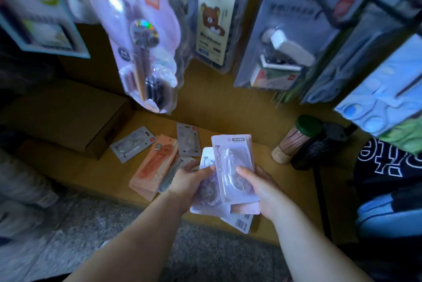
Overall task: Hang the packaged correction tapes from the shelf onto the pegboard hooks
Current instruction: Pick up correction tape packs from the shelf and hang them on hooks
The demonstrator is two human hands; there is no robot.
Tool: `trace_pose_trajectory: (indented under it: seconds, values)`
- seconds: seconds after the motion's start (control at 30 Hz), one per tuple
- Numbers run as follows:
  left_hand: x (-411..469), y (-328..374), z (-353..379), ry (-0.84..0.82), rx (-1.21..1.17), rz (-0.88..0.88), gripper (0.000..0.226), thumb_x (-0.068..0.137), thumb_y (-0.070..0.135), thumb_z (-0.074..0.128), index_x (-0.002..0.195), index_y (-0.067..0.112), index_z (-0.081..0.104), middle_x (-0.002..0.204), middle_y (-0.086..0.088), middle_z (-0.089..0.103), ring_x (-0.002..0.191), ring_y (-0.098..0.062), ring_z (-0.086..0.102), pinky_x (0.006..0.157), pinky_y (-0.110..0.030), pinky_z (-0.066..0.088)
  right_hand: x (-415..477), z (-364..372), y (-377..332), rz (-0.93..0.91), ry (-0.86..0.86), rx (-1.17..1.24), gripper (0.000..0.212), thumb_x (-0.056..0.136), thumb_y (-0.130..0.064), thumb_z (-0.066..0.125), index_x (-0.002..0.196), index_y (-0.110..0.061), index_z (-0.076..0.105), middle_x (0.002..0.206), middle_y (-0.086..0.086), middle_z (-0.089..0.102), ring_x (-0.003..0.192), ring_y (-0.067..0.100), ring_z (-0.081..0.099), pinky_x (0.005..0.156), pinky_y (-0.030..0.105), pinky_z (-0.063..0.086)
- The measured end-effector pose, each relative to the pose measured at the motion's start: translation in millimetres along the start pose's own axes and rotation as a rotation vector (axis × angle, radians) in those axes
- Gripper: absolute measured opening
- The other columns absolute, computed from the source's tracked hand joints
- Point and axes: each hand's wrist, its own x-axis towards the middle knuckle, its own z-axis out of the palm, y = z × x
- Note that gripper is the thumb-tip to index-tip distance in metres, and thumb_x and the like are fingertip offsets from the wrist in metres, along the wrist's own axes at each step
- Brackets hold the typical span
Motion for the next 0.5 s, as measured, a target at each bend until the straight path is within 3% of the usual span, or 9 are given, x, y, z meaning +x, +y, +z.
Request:
trace_pose_trajectory:
  seconds: [0.1,0.17,0.23,0.3,0.4,0.5]
  values:
    - [-28.3,20.8,2.1,0.001,0.033,0.028,0.024,0.087,0.011,0.057,0.106,-0.003,0.060,0.102,-0.024,0.067,0.086,-0.035,0.066,0.073,-0.033,0.052,-26.5,11.9,-14.1,-0.080,-0.010,0.046,0.010,0.085,-0.026,0.061,0.094,-0.027,0.058,0.091,0.002,0.066,0.082,0.025,0.065,0.079,0.049,0.054]
    - [-51.4,34.6,-0.3,-0.088,-0.002,0.033,0.012,0.088,0.010,0.054,0.095,0.002,0.061,0.090,-0.018,0.069,0.074,-0.028,0.068,0.065,-0.030,0.054,-48.7,18.1,-23.8,-0.135,-0.035,0.034,0.004,0.086,-0.024,0.058,0.089,-0.028,0.058,0.088,0.001,0.066,0.077,0.022,0.064,0.064,0.037,0.054]
    - [-77.2,47.6,-5.1,-0.255,-0.065,0.022,0.010,0.083,0.004,0.056,0.091,0.004,0.061,0.082,-0.013,0.072,0.069,-0.023,0.070,0.061,-0.029,0.057,-71.9,21.9,-32.1,-0.156,-0.072,0.029,0.003,0.087,-0.027,0.056,0.088,-0.029,0.058,0.087,0.000,0.067,0.077,0.021,0.065,0.059,0.036,0.055]
    - [-107.0,58.2,-9.5,-0.418,-0.108,0.018,0.030,0.069,0.009,0.064,0.099,0.005,0.059,0.086,-0.012,0.072,0.073,-0.023,0.072,0.062,-0.031,0.058,-96.9,23.7,-39.0,-0.177,-0.118,0.023,0.004,0.088,-0.027,0.054,0.088,-0.028,0.058,0.080,-0.002,0.069,0.074,0.019,0.067,0.056,0.035,0.055]
    - [-151.5,64.9,-15.2,-0.534,-0.122,0.055,0.077,0.047,0.019,0.086,0.115,0.008,0.052,0.105,-0.014,0.069,0.088,-0.026,0.071,0.069,-0.037,0.059,-137.6,27.2,-43.6,-0.193,-0.176,0.005,0.006,0.088,-0.027,0.052,0.089,-0.027,0.058,0.073,-0.004,0.072,0.070,0.018,0.069,0.053,0.033,0.055]
    - [-194.0,71.4,-16.6,-0.562,-0.121,0.134,0.081,0.047,0.019,0.088,0.120,0.009,0.055,0.113,-0.016,0.068,0.094,-0.029,0.069,0.070,-0.038,0.058,-175.5,32.6,-47.3,-0.262,-0.230,0.028,0.009,0.089,-0.023,0.051,0.093,-0.026,0.059,0.065,-0.008,0.074,0.060,0.011,0.072,0.050,0.030,0.055]
